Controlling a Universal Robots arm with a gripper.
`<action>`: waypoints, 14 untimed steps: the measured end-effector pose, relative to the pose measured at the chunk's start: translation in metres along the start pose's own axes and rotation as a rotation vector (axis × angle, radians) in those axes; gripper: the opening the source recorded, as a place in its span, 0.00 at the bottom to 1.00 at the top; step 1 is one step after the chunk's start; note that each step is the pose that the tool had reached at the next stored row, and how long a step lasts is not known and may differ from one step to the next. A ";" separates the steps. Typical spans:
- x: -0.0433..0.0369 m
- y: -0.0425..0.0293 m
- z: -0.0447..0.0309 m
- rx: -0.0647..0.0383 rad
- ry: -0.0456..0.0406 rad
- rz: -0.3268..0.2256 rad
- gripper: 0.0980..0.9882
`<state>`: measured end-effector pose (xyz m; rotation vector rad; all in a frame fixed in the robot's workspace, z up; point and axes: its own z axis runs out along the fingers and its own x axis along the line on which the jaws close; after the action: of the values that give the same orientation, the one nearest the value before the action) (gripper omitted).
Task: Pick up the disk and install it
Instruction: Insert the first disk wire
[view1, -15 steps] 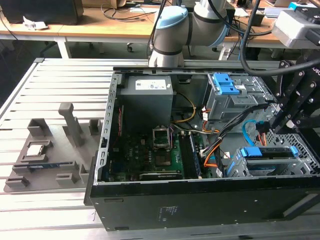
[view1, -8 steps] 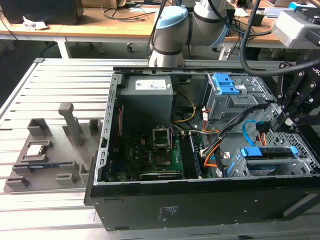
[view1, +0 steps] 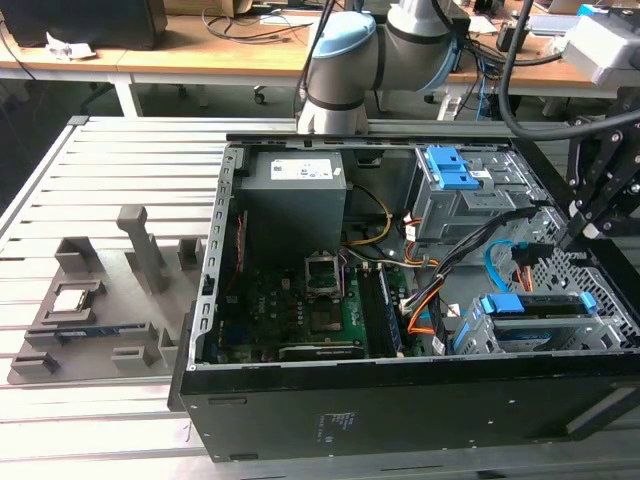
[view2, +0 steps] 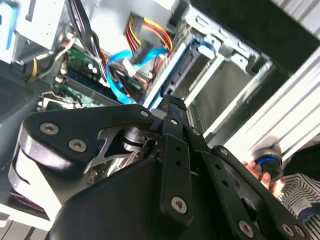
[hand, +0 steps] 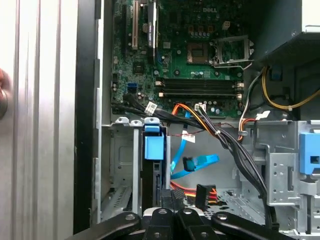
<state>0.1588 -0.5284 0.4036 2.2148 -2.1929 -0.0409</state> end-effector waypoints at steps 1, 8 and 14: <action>-0.0063 -0.0041 0.0012 0.000 0.0017 0.000 0.01; -0.0194 -0.0091 0.0244 -0.001 0.0024 0.014 0.01; -0.0327 -0.0148 0.0364 -0.001 0.0033 0.020 0.01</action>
<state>0.1720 -0.4955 0.3668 2.1905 -2.2129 -0.0375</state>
